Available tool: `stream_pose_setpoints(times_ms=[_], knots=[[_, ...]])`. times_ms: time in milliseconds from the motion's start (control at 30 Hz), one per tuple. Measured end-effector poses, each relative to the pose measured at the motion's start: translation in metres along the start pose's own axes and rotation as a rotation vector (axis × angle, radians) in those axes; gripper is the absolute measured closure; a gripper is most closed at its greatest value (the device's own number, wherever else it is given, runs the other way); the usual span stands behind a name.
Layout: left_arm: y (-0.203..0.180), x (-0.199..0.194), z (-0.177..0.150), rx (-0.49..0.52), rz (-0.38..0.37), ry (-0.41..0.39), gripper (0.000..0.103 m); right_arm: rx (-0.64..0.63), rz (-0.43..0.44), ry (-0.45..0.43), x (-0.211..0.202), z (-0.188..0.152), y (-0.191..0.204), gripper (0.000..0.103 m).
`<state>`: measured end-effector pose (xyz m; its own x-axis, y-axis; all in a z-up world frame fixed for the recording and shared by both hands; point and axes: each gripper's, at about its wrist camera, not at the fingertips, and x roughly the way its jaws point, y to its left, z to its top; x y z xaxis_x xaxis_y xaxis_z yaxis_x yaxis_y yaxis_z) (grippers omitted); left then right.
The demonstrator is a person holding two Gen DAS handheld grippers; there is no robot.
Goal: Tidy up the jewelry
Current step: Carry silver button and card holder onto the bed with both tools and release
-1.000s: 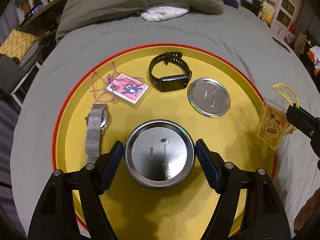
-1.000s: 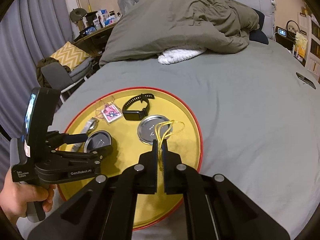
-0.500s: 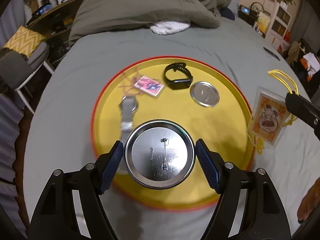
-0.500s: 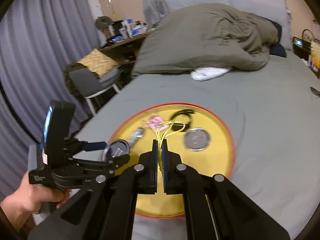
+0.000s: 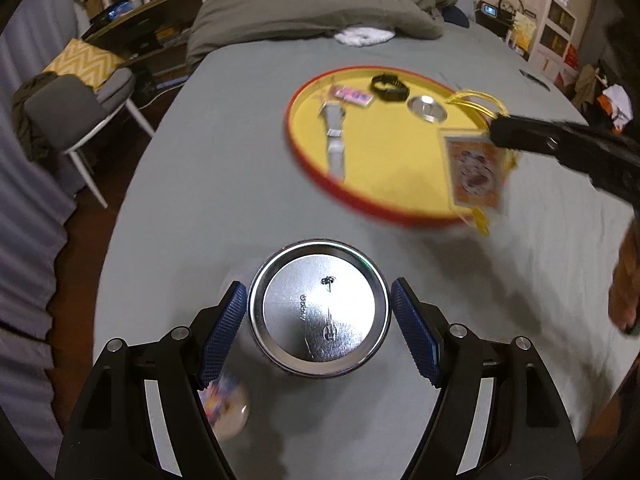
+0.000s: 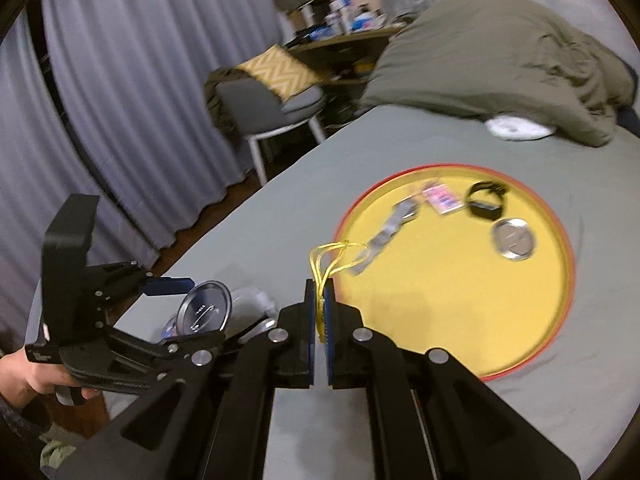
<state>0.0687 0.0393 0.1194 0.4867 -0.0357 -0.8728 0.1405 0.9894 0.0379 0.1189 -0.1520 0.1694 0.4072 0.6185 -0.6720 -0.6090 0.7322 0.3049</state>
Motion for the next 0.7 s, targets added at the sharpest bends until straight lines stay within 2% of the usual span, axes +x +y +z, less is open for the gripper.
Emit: stream_pose_setpoints(times_ms=[267,400,533,700], knots=[[0.007,0.0,-0.075,-0.006,0.008,0.058,0.031,-0.028,0.173,0.138,0.034,-0.031,0.056,0.098],[0.005,0.01,-0.094,-0.006,0.011,0.082,0.031,-0.019,0.235,0.227,0.058,-0.055,0.073,0.098],[0.006,0.019,-0.106,-0.02,0.007,0.098,0.031,-0.009,0.205,0.282,0.079,-0.071,0.067,0.098],[0.005,0.027,-0.118,-0.002,0.015,0.108,0.031,0.027,0.135,0.289,0.089,-0.069,0.038,0.096]])
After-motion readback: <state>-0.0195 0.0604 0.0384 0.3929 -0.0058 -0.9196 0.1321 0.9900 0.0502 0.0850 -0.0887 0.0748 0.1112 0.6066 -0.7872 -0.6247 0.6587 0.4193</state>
